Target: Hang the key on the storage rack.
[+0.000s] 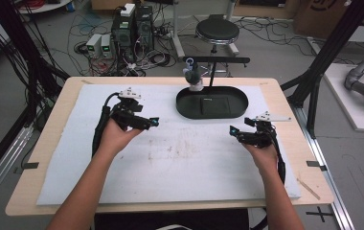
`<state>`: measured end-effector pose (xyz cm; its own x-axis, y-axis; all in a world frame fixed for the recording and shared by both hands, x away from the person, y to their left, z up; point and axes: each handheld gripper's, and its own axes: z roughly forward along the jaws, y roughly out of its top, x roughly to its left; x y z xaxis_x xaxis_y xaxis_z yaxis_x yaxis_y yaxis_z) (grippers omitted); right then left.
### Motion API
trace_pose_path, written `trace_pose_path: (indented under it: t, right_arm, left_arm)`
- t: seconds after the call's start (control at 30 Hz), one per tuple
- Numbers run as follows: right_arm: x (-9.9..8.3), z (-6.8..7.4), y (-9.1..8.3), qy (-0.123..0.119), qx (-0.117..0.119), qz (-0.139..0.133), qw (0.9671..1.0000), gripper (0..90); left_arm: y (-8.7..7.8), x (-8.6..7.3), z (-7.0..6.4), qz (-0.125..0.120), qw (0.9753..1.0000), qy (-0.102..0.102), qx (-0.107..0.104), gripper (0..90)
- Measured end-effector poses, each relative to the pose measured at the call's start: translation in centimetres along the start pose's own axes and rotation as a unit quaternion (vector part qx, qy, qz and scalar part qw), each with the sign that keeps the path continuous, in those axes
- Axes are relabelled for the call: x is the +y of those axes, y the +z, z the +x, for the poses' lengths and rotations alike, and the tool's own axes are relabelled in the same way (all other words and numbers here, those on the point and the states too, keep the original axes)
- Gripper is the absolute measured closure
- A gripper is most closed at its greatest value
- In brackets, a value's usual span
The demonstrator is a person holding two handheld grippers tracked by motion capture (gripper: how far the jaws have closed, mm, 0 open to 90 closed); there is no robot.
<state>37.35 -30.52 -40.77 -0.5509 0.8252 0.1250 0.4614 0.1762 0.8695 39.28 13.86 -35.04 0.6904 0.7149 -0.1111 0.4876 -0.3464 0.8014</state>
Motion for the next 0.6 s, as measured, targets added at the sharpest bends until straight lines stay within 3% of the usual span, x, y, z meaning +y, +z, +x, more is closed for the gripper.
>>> trace_pose_path:
  t: [0.33, 0.47, 0.6]
  right_arm:
    - [-0.1, 0.3, 0.2, -0.006, 0.003, 0.005, 1.0, 19.0]
    - [-0.3, 0.5, 0.5, -0.008, 0.006, 0.008, 0.9999, 19.0]
    - [-0.3, 0.6, 0.9, -0.014, 0.008, 0.014, 0.9998, 19.0]
  left_arm:
    - [-1.3, -4.4, 0.6, -0.021, 0.9998, -0.007, -0.003, 14.3]
    - [-1.6, -5.7, 1.4, -0.031, 0.9992, -0.023, -0.002, 14.2]
    - [-2.0, -6.3, 1.6, -0.047, 0.9985, -0.026, -0.009, 14.2]
